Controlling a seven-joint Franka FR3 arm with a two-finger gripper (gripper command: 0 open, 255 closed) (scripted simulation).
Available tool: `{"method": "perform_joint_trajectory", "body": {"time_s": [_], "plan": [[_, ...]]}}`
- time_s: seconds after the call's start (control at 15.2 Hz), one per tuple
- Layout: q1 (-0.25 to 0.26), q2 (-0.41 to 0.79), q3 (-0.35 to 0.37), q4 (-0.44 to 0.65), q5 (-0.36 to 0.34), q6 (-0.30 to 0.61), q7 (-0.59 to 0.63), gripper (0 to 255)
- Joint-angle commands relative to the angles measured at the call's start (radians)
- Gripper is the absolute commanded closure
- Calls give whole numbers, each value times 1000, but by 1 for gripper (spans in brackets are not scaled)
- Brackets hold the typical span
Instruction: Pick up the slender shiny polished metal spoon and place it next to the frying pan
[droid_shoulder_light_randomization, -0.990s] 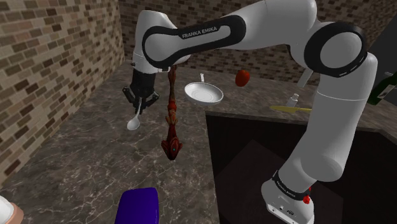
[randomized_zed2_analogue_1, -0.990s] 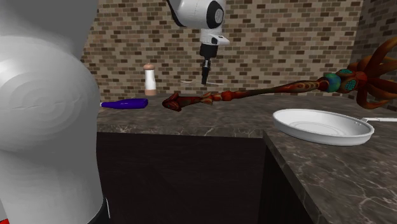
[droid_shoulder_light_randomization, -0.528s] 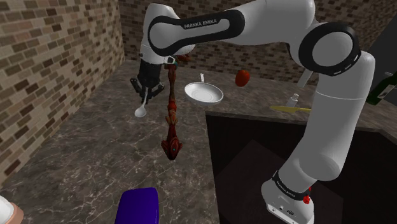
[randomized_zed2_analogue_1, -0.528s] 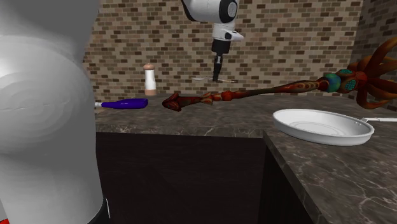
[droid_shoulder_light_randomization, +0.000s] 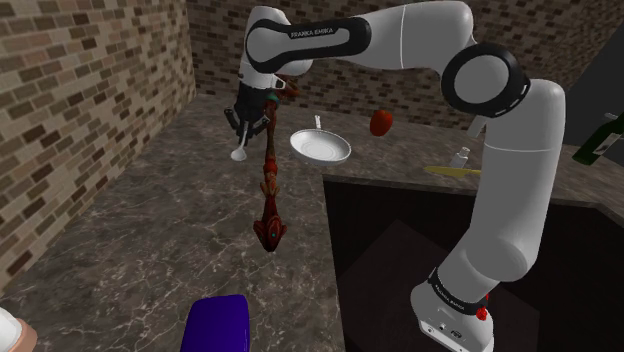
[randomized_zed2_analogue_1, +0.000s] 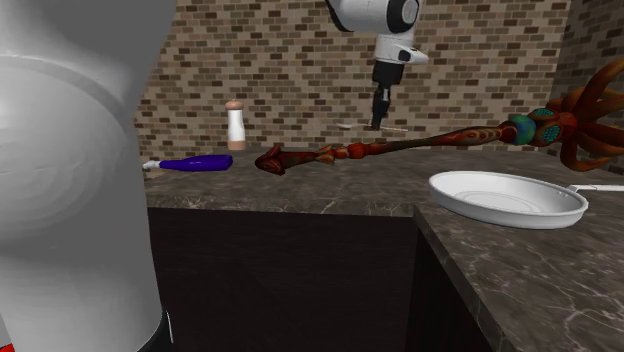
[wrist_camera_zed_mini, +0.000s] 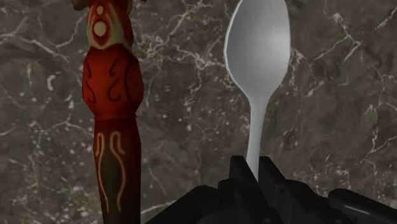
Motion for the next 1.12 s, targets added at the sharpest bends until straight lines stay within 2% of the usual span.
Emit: {"method": "perform_joint_trajectory", "body": {"time_s": [0.0, 0.46, 1.06], "plan": [[-17, 41, -12, 69, -7, -34, -30, 255], [-71, 200, -49, 328, -27, -155, -125, 255], [-76, 211, -51, 225, -26, -42, -141, 255]]}}
